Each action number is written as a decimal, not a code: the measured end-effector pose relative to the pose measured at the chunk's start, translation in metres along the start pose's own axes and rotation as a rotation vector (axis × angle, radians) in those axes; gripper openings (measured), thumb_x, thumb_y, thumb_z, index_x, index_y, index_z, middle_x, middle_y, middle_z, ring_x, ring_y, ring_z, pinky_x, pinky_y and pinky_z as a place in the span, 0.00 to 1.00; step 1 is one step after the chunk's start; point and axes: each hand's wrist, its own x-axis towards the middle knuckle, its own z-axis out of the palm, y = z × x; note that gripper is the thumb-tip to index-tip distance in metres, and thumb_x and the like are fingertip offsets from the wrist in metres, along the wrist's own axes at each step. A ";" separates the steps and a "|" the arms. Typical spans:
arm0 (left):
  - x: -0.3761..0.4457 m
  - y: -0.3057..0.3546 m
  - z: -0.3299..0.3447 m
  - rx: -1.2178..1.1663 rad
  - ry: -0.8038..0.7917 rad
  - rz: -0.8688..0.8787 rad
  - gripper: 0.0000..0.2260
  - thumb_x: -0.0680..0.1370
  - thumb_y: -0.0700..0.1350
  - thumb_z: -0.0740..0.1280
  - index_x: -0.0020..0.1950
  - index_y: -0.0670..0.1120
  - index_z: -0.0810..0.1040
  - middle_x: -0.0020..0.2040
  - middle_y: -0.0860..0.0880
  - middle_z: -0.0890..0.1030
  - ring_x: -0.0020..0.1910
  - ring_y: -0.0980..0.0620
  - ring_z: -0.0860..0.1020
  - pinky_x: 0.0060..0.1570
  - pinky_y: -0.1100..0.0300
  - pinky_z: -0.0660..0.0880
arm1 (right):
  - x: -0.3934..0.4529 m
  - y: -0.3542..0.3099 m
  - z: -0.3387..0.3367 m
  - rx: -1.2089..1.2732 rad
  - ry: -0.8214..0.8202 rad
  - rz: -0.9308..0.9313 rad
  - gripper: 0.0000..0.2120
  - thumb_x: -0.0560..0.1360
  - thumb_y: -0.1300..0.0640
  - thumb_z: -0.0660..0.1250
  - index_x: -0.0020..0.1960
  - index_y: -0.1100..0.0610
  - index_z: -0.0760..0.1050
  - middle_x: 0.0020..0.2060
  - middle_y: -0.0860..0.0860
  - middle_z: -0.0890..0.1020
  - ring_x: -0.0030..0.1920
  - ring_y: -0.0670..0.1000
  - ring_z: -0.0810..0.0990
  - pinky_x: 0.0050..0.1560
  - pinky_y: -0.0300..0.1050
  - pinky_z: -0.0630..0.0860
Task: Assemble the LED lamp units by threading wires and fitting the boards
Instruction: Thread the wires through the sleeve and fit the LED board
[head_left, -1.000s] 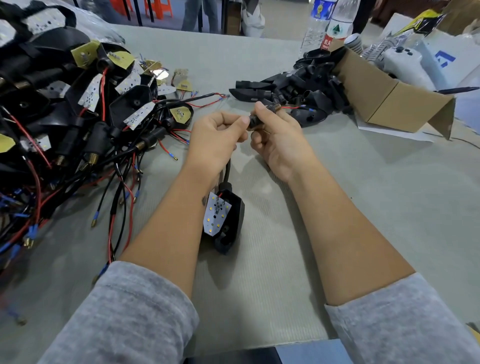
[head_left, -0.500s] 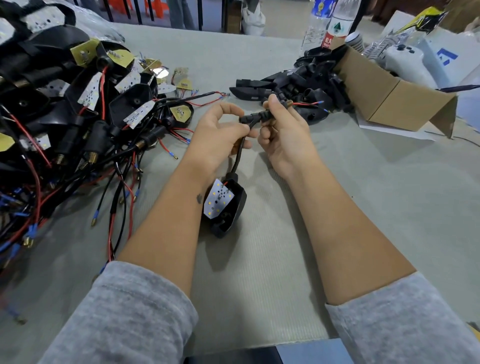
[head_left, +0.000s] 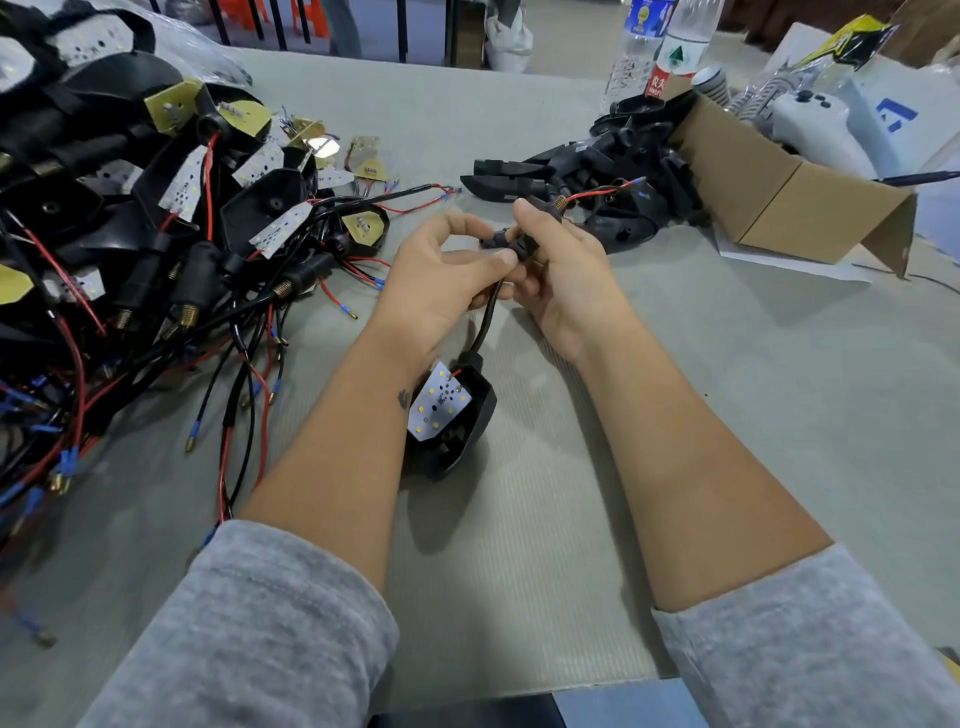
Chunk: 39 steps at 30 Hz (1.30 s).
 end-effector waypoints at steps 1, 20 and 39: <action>0.000 0.000 0.001 0.007 -0.005 -0.006 0.07 0.77 0.36 0.69 0.47 0.46 0.72 0.33 0.48 0.84 0.31 0.56 0.81 0.34 0.66 0.73 | 0.000 0.000 -0.001 0.016 -0.016 0.001 0.11 0.78 0.56 0.67 0.39 0.58 0.73 0.28 0.50 0.74 0.24 0.47 0.69 0.31 0.43 0.65; 0.003 -0.001 -0.004 0.207 -0.159 -0.049 0.09 0.80 0.42 0.65 0.43 0.43 0.83 0.33 0.48 0.82 0.35 0.56 0.78 0.42 0.63 0.72 | -0.002 0.000 0.000 -0.105 -0.012 -0.047 0.13 0.77 0.55 0.68 0.36 0.57 0.71 0.26 0.49 0.73 0.24 0.49 0.68 0.26 0.43 0.61; 0.002 0.002 -0.004 0.202 -0.184 -0.107 0.09 0.80 0.36 0.63 0.42 0.41 0.81 0.33 0.47 0.82 0.34 0.56 0.79 0.43 0.68 0.74 | -0.003 -0.001 -0.001 -0.068 0.038 -0.062 0.13 0.78 0.56 0.68 0.36 0.57 0.71 0.26 0.48 0.73 0.25 0.49 0.66 0.25 0.42 0.64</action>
